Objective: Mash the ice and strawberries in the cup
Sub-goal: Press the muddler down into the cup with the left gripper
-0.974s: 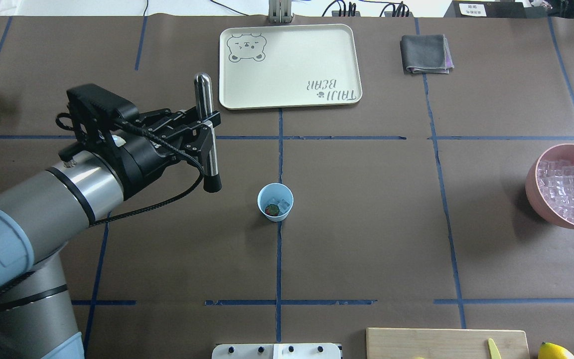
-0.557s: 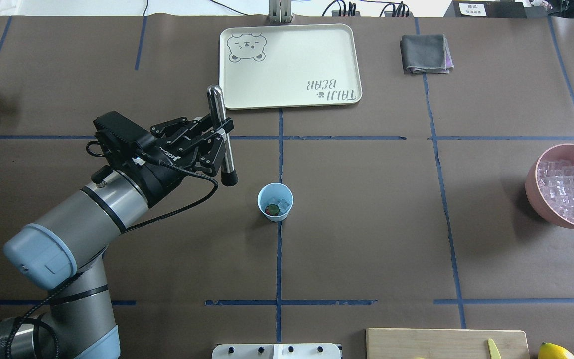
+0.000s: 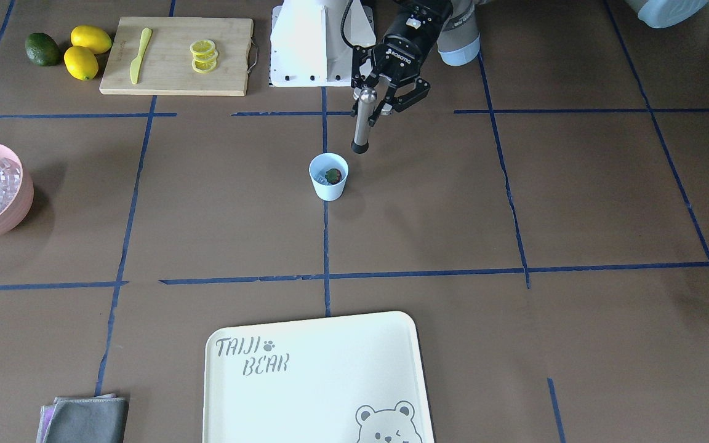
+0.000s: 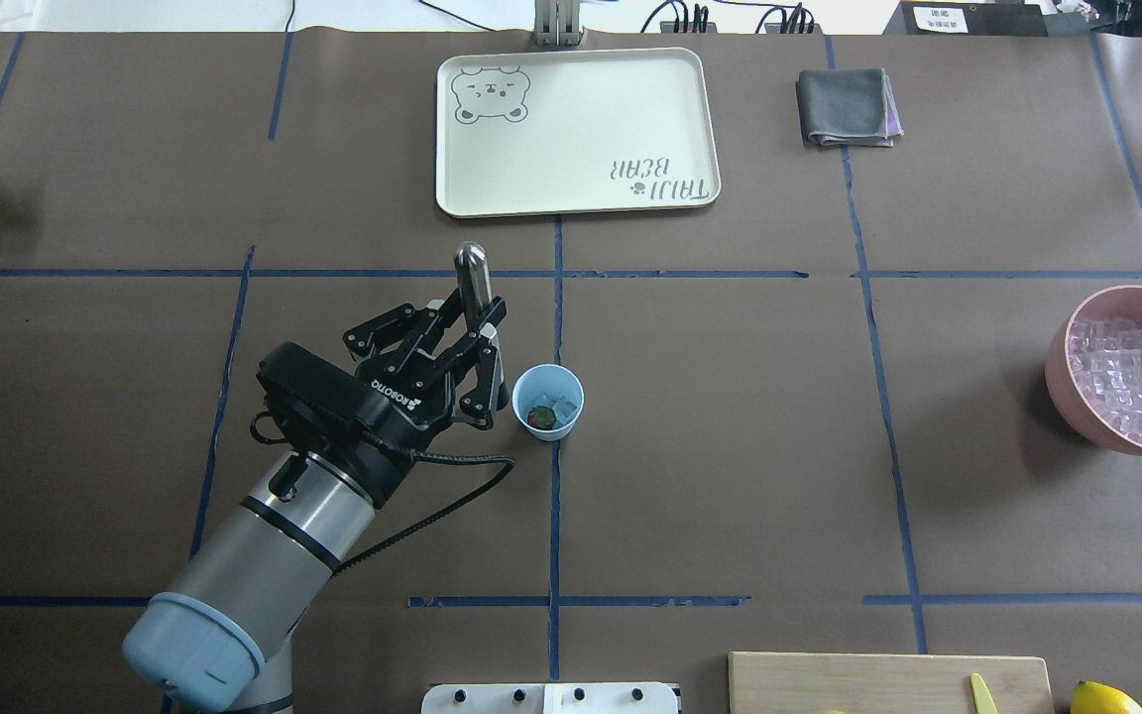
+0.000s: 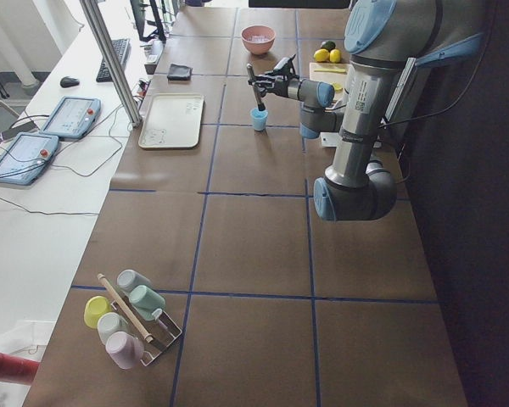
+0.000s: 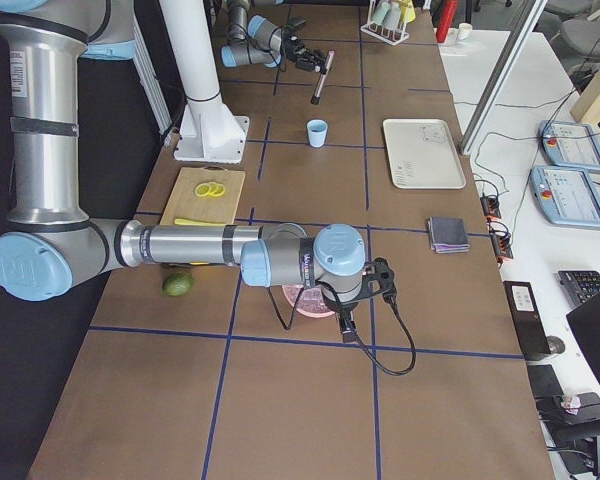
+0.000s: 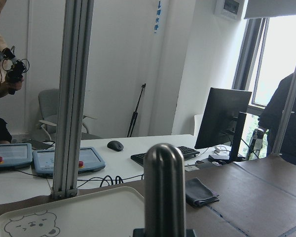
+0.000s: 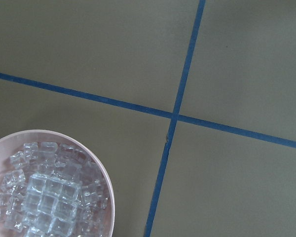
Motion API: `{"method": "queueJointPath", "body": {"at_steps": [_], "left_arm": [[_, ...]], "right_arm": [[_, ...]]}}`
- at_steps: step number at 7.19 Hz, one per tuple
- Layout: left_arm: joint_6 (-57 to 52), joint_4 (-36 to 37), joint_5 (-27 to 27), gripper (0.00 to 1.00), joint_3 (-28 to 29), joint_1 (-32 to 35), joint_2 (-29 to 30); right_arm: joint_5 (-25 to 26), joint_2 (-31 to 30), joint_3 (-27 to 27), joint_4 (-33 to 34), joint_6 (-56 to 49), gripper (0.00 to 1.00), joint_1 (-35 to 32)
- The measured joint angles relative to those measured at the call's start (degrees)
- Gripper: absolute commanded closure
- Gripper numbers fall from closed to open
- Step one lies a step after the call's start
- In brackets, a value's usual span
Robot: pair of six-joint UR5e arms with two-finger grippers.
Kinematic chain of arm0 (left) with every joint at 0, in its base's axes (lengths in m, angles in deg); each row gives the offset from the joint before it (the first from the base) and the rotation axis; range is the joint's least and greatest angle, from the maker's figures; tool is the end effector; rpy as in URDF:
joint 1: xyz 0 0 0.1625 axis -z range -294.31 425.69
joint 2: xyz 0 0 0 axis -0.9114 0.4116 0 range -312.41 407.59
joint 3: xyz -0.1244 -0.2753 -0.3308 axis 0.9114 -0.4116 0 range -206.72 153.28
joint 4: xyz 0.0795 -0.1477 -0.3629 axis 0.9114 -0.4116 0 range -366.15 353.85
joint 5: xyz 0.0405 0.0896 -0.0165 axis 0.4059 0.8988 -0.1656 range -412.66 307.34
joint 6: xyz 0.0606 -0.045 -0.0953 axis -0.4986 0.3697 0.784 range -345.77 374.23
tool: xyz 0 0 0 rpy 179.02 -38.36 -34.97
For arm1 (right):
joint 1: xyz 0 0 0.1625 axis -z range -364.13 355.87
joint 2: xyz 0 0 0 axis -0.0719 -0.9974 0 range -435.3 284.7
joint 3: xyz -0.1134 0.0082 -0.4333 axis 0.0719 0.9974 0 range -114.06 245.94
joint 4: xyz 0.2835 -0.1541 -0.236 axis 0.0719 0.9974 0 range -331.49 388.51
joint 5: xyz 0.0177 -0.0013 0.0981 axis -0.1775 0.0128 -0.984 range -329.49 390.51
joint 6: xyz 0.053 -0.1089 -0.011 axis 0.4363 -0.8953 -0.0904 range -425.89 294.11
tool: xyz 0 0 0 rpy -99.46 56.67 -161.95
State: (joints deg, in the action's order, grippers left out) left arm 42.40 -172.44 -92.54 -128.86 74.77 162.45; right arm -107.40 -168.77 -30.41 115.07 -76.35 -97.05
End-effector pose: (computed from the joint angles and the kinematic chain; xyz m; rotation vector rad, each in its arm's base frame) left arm 0.4793 -0.3059 0.2199 1.4552 1.1140 -0.2213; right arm 0.0664 -0.4545 0.6609 0.2008 -0.8185 -0.1697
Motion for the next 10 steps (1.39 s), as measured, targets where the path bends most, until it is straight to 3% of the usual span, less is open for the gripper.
{"method": "queueJointPath", "body": {"at_steps": [5,10], "left_arm": [[-0.3,-12.1,-0.1,1.00,11.0,0.4,5.8],[-0.1,-13.4,-2.3,1.00,16.4,3.0,7.9]], "right_arm": [[0.1,0.0,0.1,0.0,0.0,0.01,0.0],[0.1,-0.1,0.4,0.0,0.0,0.01,0.0]]}}
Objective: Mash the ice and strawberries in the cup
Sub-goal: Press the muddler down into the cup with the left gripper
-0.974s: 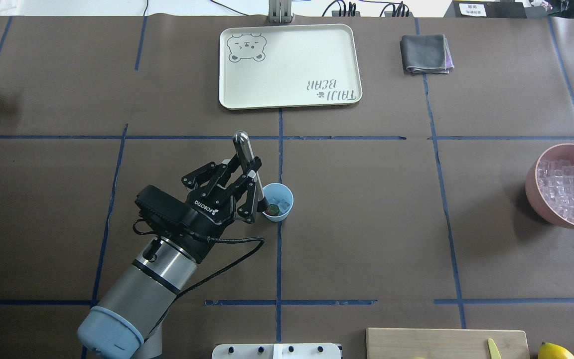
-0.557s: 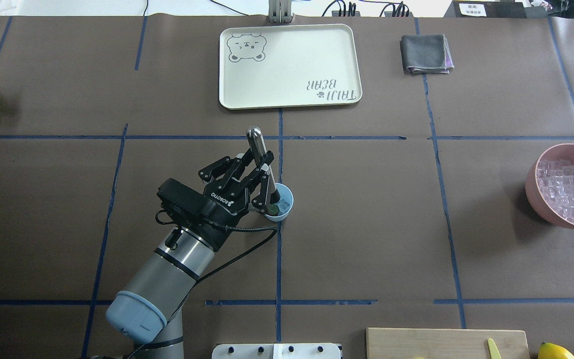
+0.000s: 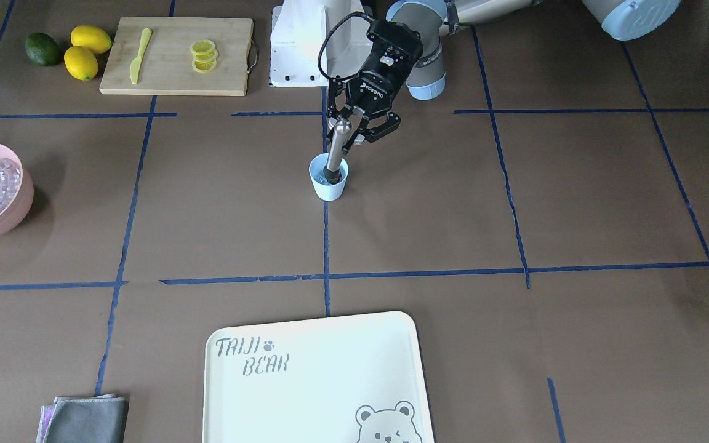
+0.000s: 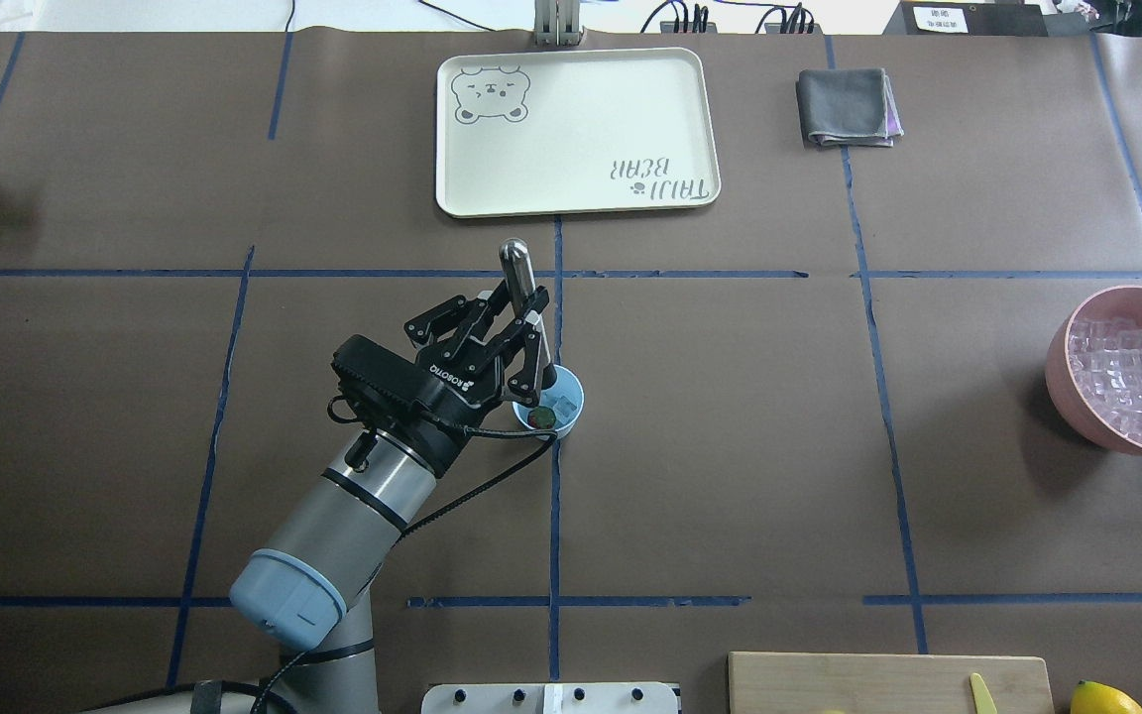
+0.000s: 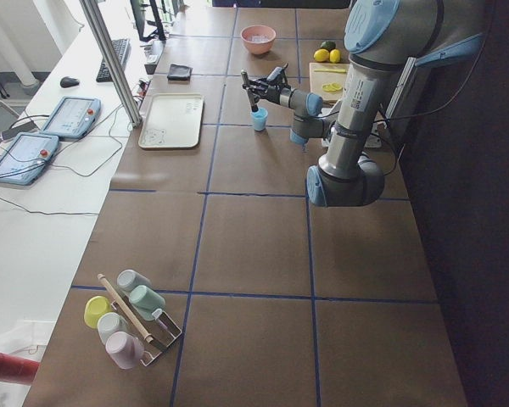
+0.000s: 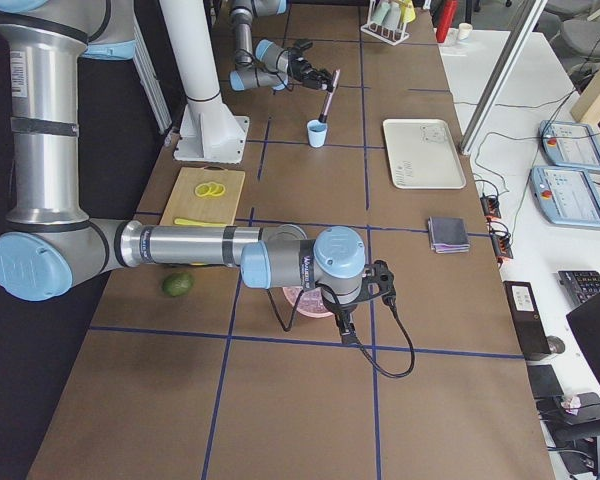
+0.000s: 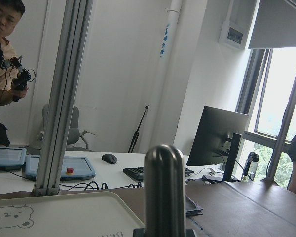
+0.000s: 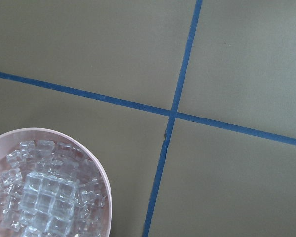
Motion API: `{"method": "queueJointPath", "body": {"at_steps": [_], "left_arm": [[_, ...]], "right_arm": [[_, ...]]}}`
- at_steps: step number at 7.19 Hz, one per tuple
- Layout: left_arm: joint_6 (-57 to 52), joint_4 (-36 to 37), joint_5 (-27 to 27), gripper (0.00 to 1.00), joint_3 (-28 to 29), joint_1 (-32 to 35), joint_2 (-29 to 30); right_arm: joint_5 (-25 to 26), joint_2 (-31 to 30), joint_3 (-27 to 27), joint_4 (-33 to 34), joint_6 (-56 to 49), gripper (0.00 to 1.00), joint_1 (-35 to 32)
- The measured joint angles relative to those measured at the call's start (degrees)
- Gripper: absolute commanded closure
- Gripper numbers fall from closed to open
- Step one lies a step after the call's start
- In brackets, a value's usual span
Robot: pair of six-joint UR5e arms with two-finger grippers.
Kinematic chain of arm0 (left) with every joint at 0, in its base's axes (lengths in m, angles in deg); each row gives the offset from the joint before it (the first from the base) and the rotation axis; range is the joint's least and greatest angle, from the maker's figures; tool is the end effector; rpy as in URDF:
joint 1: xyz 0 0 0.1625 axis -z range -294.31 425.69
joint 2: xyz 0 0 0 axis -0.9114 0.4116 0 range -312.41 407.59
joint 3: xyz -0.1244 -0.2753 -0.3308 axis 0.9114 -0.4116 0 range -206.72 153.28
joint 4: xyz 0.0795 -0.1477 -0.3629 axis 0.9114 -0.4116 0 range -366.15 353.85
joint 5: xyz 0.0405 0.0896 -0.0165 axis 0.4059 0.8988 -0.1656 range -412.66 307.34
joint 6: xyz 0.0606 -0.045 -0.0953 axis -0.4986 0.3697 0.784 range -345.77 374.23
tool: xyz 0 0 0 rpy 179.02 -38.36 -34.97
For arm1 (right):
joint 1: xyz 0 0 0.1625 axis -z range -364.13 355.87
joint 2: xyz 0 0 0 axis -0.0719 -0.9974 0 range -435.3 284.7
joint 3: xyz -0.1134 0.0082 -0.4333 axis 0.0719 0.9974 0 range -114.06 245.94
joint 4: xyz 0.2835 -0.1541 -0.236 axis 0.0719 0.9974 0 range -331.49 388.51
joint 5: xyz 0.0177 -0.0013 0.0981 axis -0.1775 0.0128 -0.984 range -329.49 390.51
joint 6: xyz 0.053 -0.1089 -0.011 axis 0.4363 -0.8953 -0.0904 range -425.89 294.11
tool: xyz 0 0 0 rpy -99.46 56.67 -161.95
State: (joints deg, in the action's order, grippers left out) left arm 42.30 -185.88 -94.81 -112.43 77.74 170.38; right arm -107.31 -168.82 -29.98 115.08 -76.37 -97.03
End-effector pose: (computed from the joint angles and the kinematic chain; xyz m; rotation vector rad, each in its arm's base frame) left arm 0.5389 -0.3433 0.2329 1.4967 1.1756 -0.2758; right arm 0.0663 -0.4537 0.6651 0.1926 -0.8180 -0.1668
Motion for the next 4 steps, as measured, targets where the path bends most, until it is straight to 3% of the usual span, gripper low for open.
{"method": "queueJointPath", "body": {"at_steps": [4], "left_arm": [[0.3,-1.3,0.1,1.00,2.5,-0.5,0.2]], "right_arm": [[-0.1,-0.1,0.1,0.0,0.0,0.01,0.0]]}}
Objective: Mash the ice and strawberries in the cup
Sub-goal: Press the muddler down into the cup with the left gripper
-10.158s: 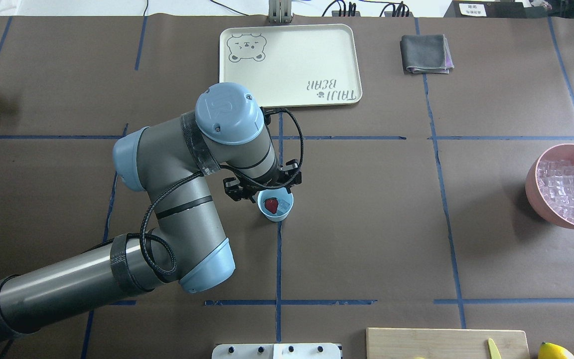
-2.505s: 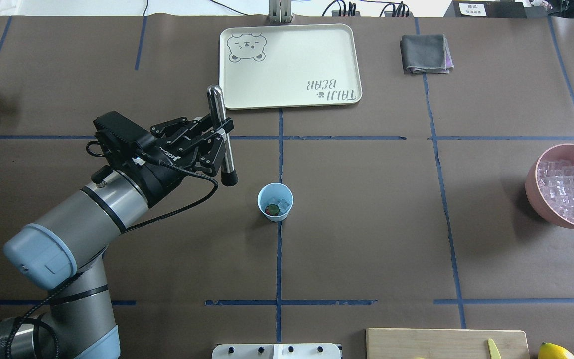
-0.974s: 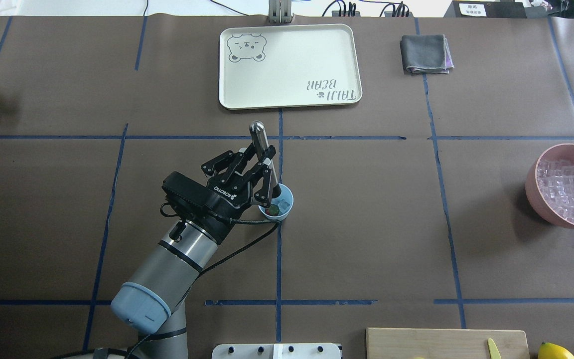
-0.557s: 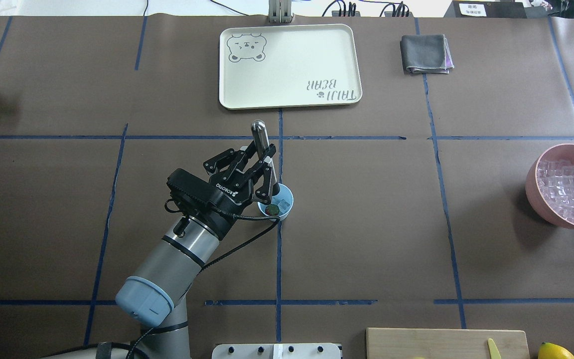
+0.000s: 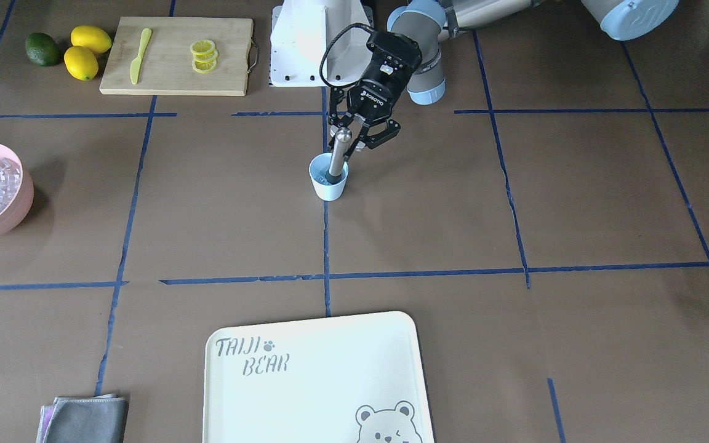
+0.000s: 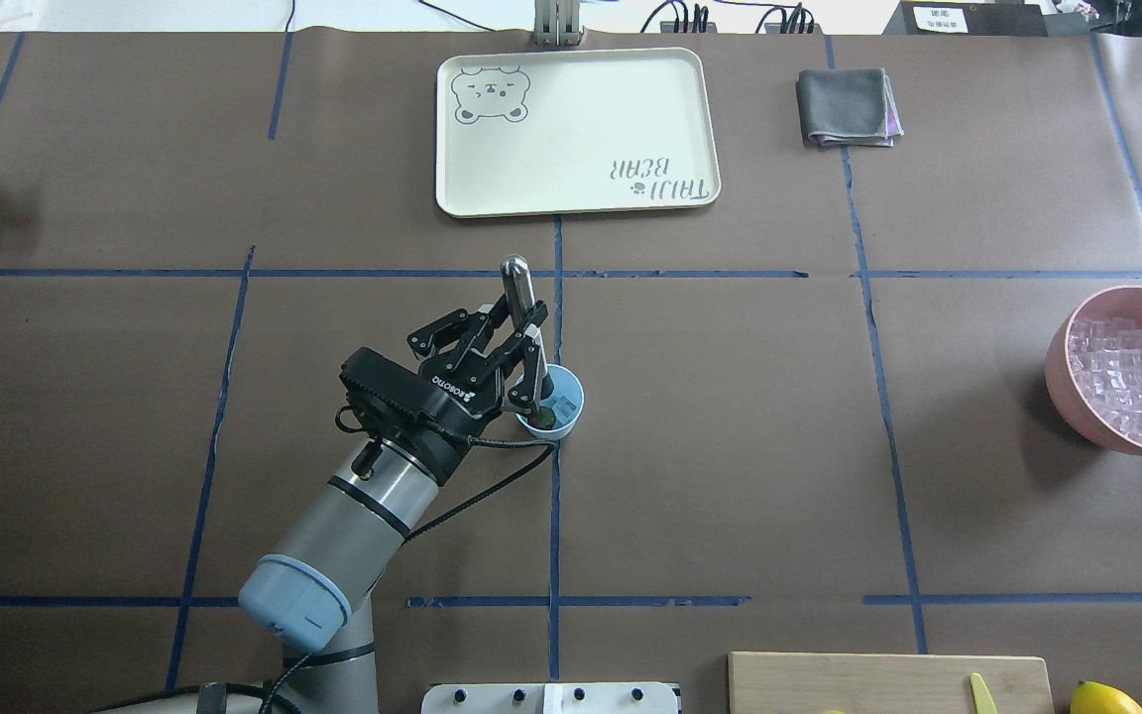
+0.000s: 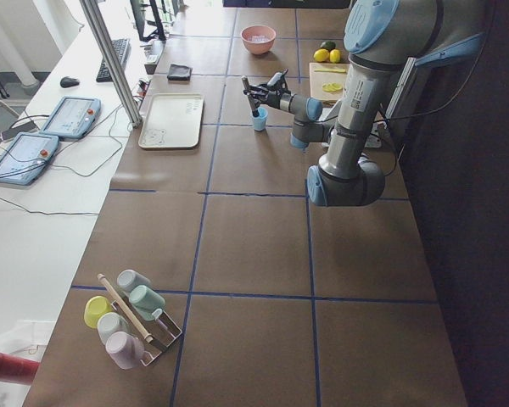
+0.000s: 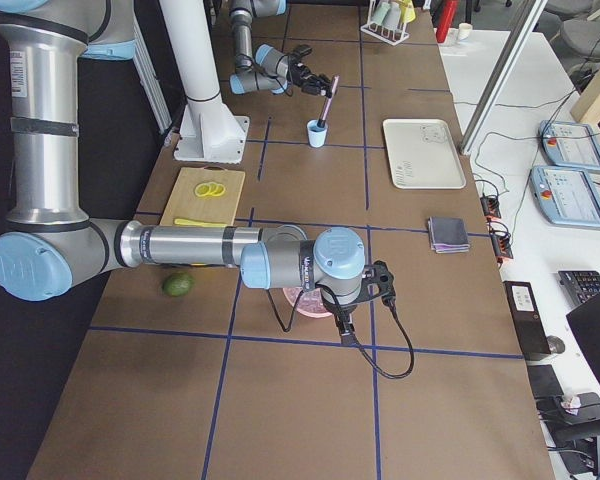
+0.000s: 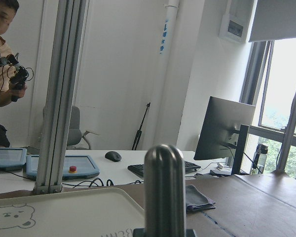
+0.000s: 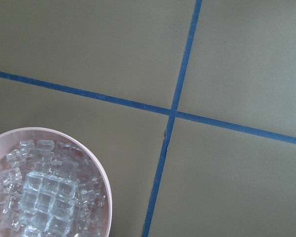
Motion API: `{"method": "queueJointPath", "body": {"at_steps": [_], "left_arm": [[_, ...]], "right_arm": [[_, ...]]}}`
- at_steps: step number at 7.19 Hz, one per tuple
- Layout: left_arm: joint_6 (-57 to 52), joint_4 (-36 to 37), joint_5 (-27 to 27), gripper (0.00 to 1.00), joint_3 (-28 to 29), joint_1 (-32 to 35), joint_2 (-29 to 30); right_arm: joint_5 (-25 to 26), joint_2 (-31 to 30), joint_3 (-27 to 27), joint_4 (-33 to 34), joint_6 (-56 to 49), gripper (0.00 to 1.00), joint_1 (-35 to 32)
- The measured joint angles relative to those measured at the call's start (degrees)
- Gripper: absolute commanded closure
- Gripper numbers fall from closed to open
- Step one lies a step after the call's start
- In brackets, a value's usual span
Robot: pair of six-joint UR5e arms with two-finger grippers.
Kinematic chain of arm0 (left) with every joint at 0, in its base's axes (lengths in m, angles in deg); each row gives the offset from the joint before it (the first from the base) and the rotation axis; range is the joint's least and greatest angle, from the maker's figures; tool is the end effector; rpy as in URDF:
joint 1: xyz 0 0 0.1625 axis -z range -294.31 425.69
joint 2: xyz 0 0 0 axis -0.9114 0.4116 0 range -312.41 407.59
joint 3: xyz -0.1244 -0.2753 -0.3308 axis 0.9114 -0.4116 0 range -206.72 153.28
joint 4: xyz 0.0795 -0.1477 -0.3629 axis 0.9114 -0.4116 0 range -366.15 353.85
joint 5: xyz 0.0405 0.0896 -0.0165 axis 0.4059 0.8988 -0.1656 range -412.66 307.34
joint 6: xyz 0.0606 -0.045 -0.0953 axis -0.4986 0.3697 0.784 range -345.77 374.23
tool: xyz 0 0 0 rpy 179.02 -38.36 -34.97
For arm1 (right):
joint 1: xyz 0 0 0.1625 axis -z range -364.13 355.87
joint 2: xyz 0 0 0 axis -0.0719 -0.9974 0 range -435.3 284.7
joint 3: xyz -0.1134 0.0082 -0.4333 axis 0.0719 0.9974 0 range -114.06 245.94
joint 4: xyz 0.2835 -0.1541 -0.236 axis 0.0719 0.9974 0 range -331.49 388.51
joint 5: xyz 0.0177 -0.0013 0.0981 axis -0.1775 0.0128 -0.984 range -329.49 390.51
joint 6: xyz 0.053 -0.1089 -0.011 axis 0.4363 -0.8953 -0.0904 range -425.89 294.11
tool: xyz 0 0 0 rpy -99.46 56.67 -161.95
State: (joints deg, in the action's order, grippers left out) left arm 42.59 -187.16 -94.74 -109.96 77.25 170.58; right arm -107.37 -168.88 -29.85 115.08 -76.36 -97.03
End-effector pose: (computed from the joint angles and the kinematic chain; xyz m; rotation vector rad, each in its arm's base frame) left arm 0.5518 -0.3409 0.2458 1.4854 1.1703 -0.2634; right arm 0.0662 -0.4530 0.6666 0.1895 -0.8194 -0.1653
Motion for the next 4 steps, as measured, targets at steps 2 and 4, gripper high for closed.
{"method": "queueJointPath", "body": {"at_steps": [2,4], "left_arm": [[0.0,0.0,0.0,1.00,0.1,-0.3,0.1],[0.1,0.0,0.4,1.00,0.4,-1.2,0.1]], "right_arm": [[0.1,0.0,0.1,0.0,-0.1,0.01,0.0],[0.1,0.1,0.1,0.0,-0.1,0.01,0.0]]}}
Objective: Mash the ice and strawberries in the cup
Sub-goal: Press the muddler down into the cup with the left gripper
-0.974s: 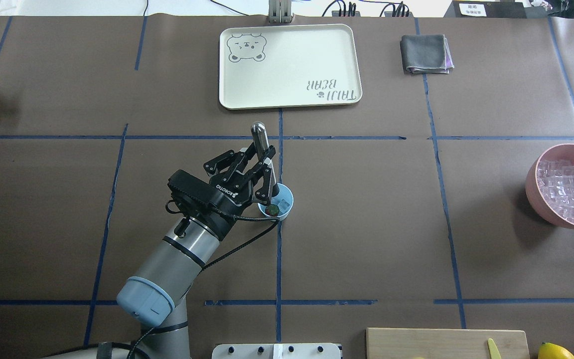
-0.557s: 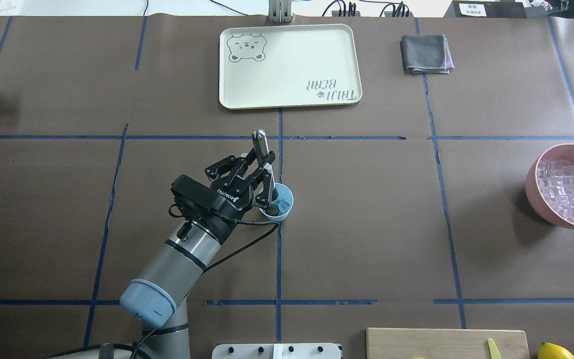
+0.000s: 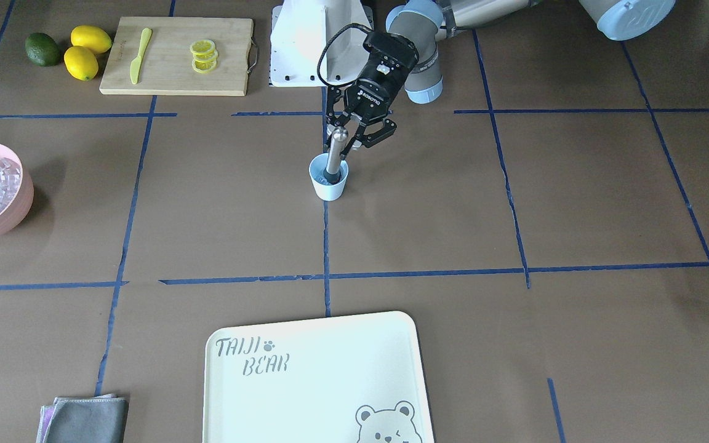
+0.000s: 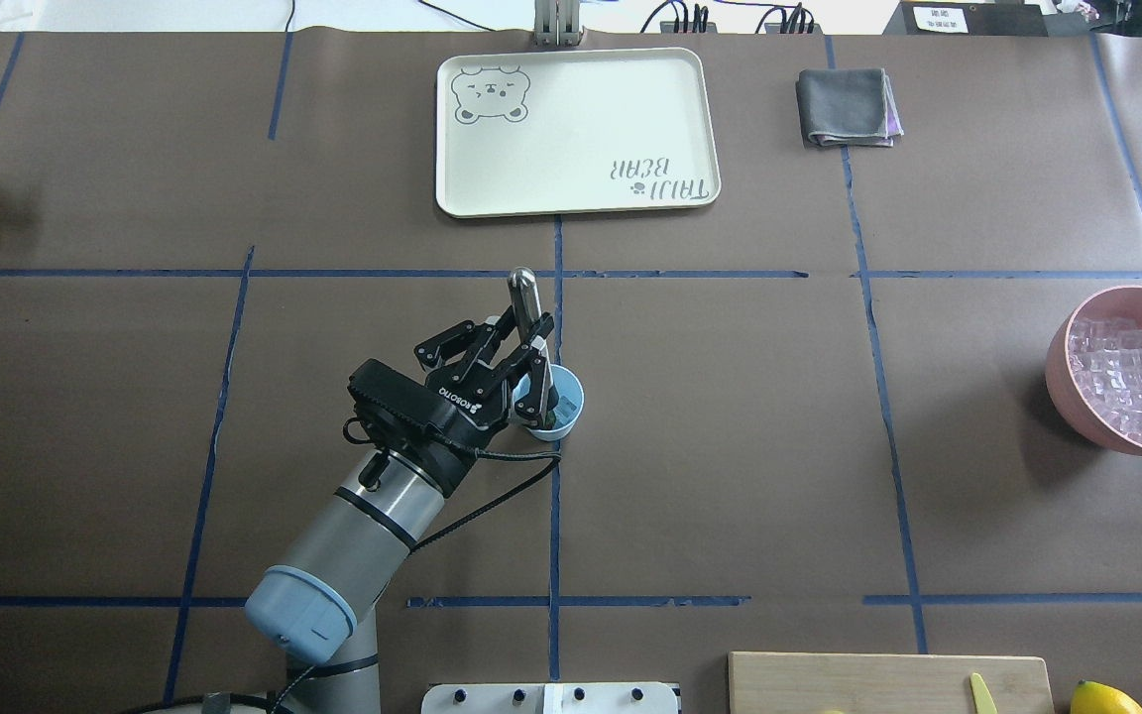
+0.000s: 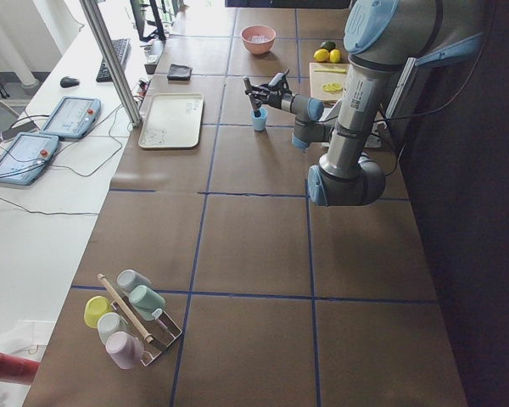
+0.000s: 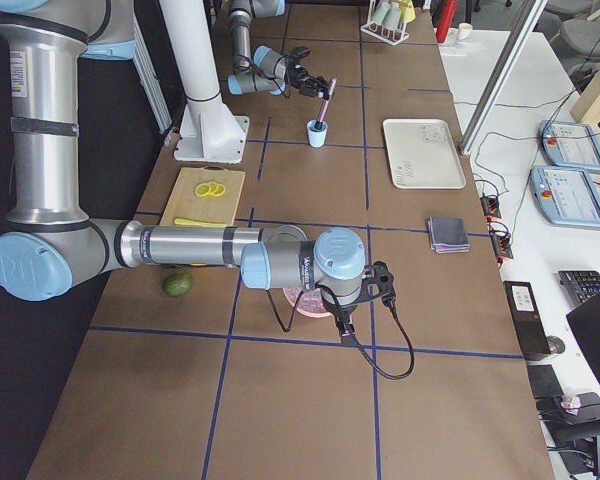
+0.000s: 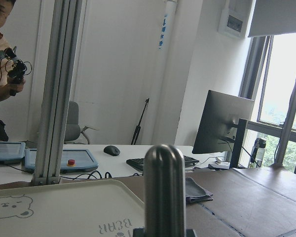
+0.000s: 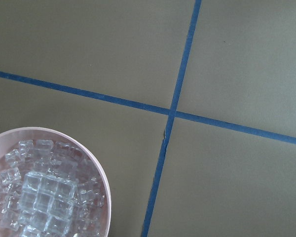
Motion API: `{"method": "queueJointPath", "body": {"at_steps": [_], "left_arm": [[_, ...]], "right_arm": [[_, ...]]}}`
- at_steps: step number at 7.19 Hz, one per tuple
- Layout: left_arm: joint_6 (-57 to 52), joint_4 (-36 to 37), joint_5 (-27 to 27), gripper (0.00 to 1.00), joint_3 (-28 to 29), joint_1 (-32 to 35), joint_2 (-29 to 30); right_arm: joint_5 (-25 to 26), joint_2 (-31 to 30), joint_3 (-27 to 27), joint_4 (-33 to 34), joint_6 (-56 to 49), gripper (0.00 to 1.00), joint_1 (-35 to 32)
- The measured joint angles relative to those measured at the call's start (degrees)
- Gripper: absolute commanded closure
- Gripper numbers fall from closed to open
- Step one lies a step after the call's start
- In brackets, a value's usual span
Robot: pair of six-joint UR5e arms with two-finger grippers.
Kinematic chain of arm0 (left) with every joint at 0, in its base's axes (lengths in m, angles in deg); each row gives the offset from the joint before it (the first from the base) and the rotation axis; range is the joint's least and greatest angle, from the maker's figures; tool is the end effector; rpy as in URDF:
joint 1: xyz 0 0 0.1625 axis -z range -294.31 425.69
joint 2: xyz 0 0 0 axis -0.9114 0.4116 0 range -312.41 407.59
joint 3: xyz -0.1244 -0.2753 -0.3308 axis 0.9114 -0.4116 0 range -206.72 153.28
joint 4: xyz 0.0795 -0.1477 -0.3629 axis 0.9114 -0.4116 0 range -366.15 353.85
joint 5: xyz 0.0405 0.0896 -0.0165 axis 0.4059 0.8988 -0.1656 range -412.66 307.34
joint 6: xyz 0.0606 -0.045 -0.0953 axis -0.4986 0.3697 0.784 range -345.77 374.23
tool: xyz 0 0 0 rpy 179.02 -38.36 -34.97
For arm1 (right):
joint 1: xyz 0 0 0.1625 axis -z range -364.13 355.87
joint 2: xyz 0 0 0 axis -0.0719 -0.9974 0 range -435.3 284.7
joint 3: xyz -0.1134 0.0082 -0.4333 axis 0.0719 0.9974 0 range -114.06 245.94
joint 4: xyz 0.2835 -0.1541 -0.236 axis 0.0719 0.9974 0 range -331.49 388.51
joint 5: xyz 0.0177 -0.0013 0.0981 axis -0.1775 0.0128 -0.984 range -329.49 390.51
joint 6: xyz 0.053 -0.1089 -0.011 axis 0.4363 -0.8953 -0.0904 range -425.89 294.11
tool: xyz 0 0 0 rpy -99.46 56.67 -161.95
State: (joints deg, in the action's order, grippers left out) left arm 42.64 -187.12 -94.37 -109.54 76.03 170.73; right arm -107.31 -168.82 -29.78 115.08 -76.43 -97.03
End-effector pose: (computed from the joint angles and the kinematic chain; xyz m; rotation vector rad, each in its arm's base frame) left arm 0.5607 -0.3299 0.2472 1.4717 1.1771 -0.2519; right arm 0.0663 -0.4535 0.6668 0.1898 -0.8183 -0.1663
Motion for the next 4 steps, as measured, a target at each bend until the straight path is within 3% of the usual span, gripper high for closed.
{"method": "queueJointPath", "body": {"at_steps": [4], "left_arm": [[0.4,-0.1,0.2,1.00,1.6,-0.6,0.1]], "right_arm": [[0.0,0.0,0.0,0.0,0.0,0.00,0.0]]}}
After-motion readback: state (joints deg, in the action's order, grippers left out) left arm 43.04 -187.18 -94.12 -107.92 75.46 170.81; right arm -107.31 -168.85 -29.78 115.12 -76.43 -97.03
